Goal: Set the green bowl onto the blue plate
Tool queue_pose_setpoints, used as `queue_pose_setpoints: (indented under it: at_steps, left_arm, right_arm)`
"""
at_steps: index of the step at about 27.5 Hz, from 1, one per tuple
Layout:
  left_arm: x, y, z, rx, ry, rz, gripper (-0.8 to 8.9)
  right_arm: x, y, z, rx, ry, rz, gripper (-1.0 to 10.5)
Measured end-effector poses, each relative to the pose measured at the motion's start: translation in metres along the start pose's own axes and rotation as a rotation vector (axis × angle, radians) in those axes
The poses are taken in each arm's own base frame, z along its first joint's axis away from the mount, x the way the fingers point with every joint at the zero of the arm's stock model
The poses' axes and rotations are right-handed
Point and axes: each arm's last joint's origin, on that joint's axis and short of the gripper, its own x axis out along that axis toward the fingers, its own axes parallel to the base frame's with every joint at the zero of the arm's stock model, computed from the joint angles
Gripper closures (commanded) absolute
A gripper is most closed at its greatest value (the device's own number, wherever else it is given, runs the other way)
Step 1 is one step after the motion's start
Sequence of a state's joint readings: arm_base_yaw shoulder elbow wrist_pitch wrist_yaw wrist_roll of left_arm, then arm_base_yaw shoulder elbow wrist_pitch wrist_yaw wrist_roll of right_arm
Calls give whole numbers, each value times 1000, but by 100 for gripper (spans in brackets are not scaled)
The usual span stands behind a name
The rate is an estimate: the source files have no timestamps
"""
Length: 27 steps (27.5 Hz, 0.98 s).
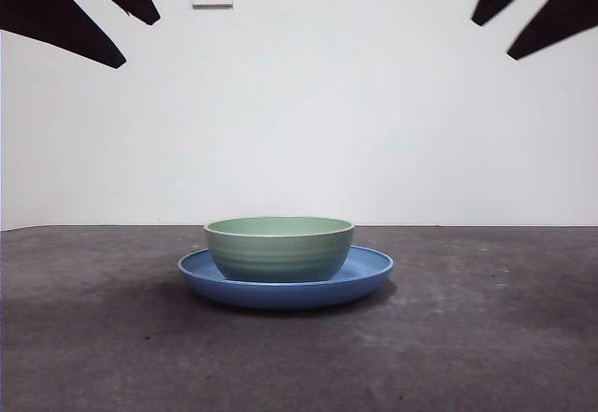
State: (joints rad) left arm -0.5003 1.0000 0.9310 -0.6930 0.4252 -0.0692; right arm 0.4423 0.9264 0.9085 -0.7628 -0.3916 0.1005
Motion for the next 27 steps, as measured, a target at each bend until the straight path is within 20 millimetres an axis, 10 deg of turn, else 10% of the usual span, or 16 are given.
queue_pose_setpoints:
  at_steps: [13, 16, 27]
  left_arm:
    - [0, 0, 0, -1, 2, 0, 577]
    - [0, 0, 0, -1, 2, 0, 816]
    - [0, 0, 0, -1, 2, 0, 805]
  right_arm:
    - [7, 3, -22, -23, 38, 31, 714]
    - [7, 3, -22, -23, 38, 31, 879]
    - [7, 3, -22, -24, 36, 30, 936]
